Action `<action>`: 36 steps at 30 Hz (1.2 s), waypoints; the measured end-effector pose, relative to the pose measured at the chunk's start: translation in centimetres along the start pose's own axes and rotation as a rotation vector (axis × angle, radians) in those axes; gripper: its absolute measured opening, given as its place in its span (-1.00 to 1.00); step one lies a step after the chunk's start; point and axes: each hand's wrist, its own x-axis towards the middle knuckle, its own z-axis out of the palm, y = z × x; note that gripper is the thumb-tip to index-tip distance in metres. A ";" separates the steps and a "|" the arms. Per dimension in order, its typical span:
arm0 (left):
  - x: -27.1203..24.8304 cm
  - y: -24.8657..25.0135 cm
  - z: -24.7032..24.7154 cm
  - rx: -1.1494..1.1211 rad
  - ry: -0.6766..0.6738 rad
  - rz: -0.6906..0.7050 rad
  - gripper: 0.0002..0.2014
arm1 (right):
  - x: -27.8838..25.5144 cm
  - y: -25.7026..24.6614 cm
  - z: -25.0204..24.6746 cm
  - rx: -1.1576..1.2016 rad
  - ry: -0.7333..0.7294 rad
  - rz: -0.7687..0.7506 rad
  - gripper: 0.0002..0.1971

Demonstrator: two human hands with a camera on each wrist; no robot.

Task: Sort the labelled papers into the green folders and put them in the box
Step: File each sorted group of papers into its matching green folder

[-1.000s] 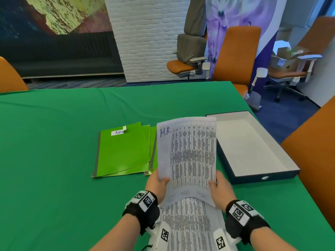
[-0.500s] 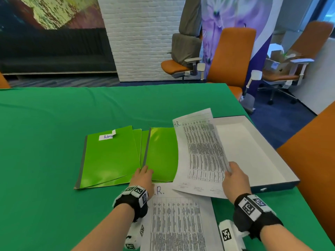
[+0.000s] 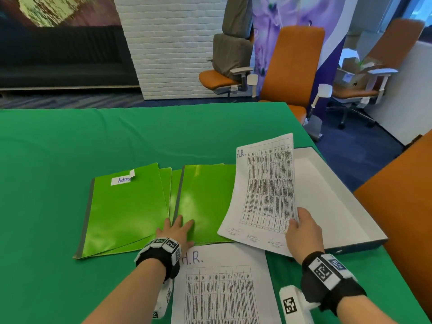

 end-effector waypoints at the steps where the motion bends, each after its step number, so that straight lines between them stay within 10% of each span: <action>1: 0.2 0.0 -0.2 0.041 0.013 0.010 -0.30 | 0.1 0.1 0.2 -0.002 -0.006 0.000 -0.83; 8: -0.2 -0.2 -0.6 0.255 0.088 0.110 -0.47 | 0.2 -0.9 0.8 0.081 0.048 -0.026 -0.81; 18: -3.5 -1.4 -2.9 -0.154 0.350 0.173 -0.63 | 0.3 -4.6 0.6 0.313 0.123 -0.065 -0.82; 36: -6.7 -3.9 -4.2 -0.750 0.355 0.067 -0.75 | -1.0 -6.8 0.0 0.294 0.174 -0.049 -0.83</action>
